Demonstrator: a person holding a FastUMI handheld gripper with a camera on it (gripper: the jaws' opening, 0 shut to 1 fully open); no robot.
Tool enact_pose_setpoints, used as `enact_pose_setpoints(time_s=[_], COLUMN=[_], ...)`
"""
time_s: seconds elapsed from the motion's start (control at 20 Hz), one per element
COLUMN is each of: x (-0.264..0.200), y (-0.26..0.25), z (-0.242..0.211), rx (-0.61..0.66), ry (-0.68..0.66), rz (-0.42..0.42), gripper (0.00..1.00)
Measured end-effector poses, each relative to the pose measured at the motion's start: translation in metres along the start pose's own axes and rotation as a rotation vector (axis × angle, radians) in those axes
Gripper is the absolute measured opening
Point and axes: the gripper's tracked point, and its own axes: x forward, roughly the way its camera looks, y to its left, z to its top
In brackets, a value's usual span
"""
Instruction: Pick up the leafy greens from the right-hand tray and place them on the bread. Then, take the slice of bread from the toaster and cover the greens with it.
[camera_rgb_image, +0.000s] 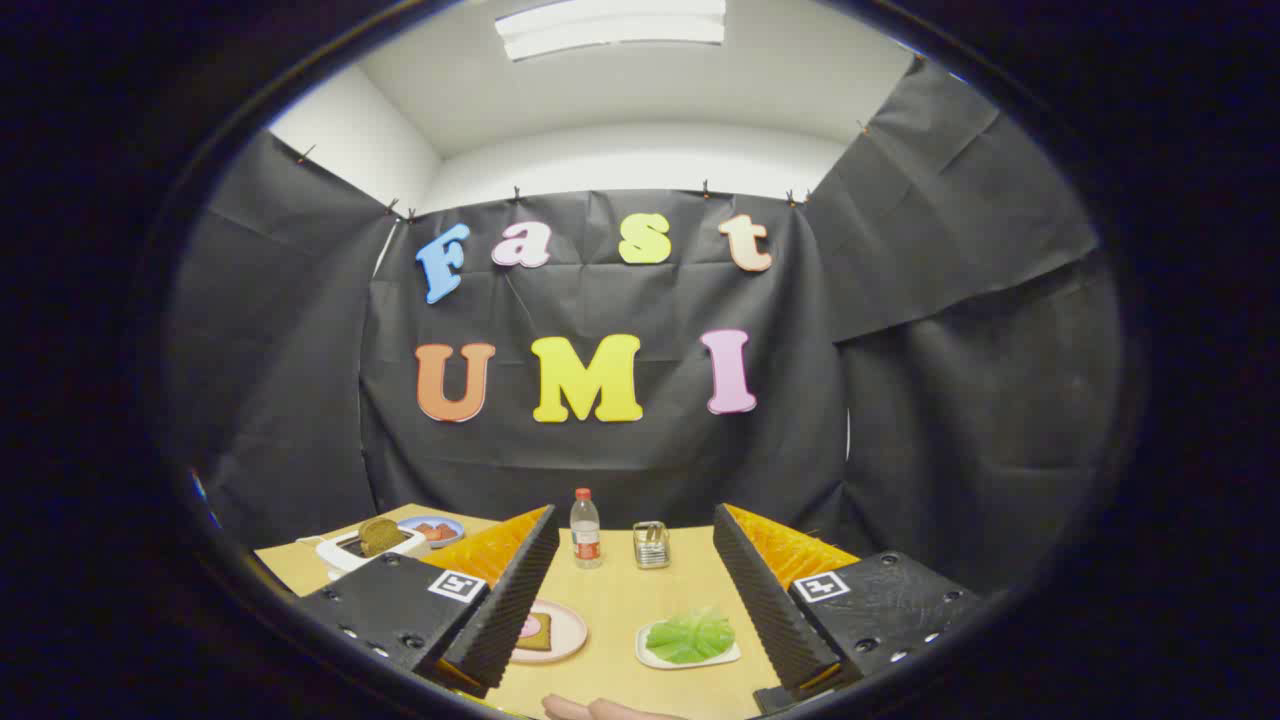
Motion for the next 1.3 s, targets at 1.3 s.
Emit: enact_pose_setpoints(time_s=[1.3], x=[0.103], y=[-0.090], z=[-0.108], rx=[0.029], ry=[0.224], rz=[-0.145], gripper=[0.95])
